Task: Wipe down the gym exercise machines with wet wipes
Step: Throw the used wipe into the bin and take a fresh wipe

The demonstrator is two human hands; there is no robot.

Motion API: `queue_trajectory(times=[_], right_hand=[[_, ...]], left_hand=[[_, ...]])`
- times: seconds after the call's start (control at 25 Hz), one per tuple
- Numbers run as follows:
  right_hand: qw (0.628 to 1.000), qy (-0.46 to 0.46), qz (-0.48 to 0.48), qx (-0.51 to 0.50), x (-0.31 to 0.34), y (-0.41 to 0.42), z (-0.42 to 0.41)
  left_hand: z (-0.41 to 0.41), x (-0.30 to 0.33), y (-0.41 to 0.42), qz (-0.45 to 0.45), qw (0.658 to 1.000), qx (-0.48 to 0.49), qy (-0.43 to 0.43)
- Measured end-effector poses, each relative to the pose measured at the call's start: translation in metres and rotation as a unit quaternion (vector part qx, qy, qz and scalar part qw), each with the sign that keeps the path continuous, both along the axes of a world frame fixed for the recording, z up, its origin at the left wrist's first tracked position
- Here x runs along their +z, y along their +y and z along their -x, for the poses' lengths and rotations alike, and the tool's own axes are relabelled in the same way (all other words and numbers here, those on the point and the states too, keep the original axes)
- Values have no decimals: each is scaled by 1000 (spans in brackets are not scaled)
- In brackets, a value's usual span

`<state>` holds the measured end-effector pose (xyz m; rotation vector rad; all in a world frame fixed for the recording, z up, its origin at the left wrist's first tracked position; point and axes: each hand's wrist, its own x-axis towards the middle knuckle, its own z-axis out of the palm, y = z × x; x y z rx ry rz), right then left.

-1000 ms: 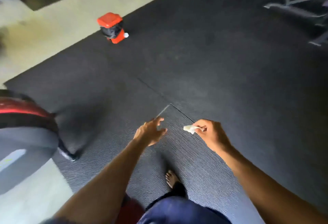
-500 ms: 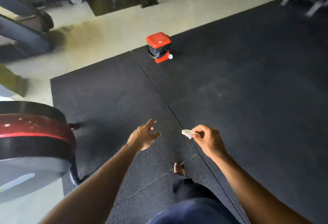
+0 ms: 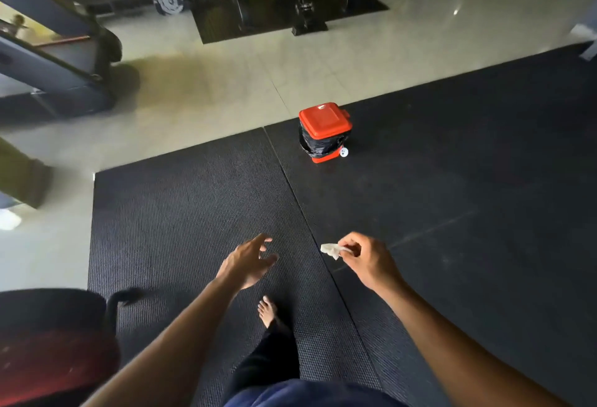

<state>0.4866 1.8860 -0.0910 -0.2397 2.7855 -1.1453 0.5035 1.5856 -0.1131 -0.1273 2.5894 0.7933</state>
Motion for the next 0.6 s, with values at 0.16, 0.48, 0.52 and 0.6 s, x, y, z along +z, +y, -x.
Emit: queue_trajectory(times=[0.16, 0.48, 0.52, 0.6], right_hand=[[1000, -16, -2, -2, -3, -66, 136], [998, -19, -5, -61, 2, -141, 398], [998, -19, -5, -67, -4, -147, 436], [997, -19, -2, -79, -20, -156, 511]], left_hand=[[143, 3, -59, -3, 999, -30, -21], [448, 14, -112, -6, 996, -89, 0], [487, 11, -116, -3, 995, -97, 3], [562, 1, -127, 6, 994, -113, 0]])
